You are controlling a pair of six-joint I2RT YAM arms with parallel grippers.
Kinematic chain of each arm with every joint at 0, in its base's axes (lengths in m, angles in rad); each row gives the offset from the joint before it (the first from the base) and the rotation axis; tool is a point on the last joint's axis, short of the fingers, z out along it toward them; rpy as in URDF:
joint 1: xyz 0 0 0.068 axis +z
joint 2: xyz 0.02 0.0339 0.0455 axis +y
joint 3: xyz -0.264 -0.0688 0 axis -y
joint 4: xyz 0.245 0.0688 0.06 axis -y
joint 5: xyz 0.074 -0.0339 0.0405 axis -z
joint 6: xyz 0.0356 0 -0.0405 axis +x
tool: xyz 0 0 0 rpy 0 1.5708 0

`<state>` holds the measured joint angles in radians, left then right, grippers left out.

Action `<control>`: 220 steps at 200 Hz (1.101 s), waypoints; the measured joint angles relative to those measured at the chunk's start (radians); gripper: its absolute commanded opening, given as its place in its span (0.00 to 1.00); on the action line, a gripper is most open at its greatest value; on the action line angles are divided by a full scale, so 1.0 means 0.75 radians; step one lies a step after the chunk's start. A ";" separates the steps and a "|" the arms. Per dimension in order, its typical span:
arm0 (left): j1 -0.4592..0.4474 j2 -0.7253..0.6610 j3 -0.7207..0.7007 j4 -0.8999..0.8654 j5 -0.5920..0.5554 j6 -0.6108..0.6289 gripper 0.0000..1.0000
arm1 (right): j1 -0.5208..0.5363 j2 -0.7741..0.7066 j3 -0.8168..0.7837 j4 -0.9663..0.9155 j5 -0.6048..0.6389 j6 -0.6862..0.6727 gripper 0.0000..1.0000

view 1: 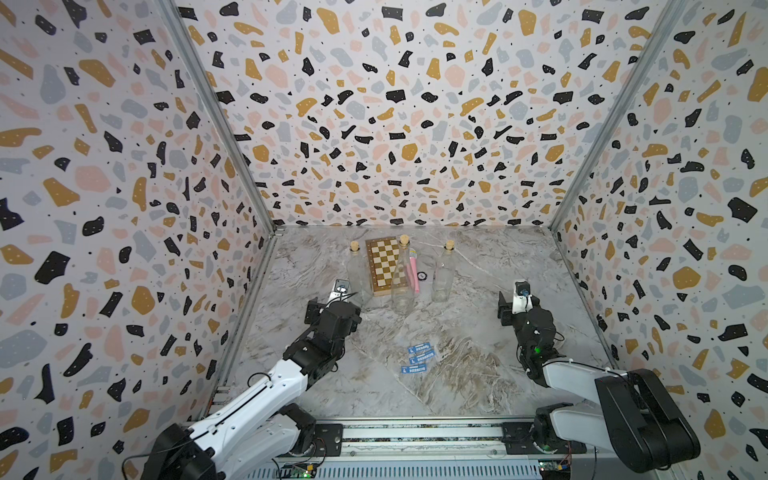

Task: Remove the label from the bottle
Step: Reset both arms

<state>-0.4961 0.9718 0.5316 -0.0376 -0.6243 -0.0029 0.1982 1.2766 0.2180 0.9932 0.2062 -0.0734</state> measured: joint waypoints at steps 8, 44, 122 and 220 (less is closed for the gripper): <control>0.067 0.028 -0.006 0.028 0.041 0.028 0.92 | -0.016 0.029 -0.004 0.034 -0.017 0.001 0.69; 0.359 0.148 -0.082 0.242 0.267 0.076 0.92 | -0.068 0.136 -0.039 0.161 -0.082 0.007 0.68; 0.663 0.486 -0.261 0.907 0.685 -0.013 0.92 | -0.102 0.244 -0.063 0.321 -0.175 0.016 0.66; 0.667 0.638 -0.301 1.161 0.717 -0.066 1.00 | -0.171 0.288 -0.001 0.264 -0.266 0.057 0.93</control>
<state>0.0044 1.4502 0.3058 0.8330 -0.0868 -0.0525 0.0700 1.4925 0.2173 1.1912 0.0067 -0.0303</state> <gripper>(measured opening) 0.997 0.891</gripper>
